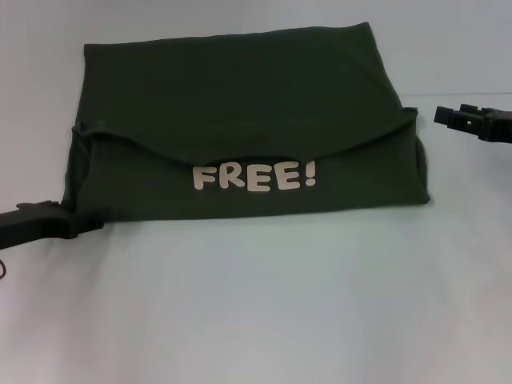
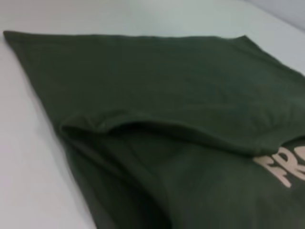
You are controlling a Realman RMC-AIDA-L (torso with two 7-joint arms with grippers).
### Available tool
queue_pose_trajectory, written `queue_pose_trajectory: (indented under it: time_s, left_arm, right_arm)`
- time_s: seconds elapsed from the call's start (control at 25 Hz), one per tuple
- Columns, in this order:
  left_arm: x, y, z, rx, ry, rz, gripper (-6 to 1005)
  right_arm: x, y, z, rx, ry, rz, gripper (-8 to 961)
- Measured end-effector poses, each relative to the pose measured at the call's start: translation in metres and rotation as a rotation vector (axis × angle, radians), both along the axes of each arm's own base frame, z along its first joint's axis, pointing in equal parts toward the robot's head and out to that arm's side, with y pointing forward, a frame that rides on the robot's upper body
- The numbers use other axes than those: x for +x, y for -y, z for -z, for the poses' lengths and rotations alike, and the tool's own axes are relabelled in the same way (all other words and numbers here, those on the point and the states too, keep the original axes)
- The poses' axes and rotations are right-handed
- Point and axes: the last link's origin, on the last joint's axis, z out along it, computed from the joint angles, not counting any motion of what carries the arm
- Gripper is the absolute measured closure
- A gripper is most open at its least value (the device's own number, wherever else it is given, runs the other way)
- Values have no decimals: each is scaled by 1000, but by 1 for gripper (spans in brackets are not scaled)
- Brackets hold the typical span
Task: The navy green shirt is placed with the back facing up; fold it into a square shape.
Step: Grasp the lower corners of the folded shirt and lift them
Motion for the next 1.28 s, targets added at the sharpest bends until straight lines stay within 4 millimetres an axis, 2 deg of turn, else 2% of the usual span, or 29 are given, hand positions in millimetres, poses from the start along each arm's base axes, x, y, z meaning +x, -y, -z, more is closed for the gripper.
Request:
queue_pose_trajectory:
  time_s: [0.8,1.28]
  left_arm:
    - [-1,-1,2,-1,-7,-10,255]
    - [-3,-1,2,2,-10,-17,466]
  right_arm:
    - [5,5,3,-13,0,12,288]
    - [3,6,6,-27,-1,11,288]
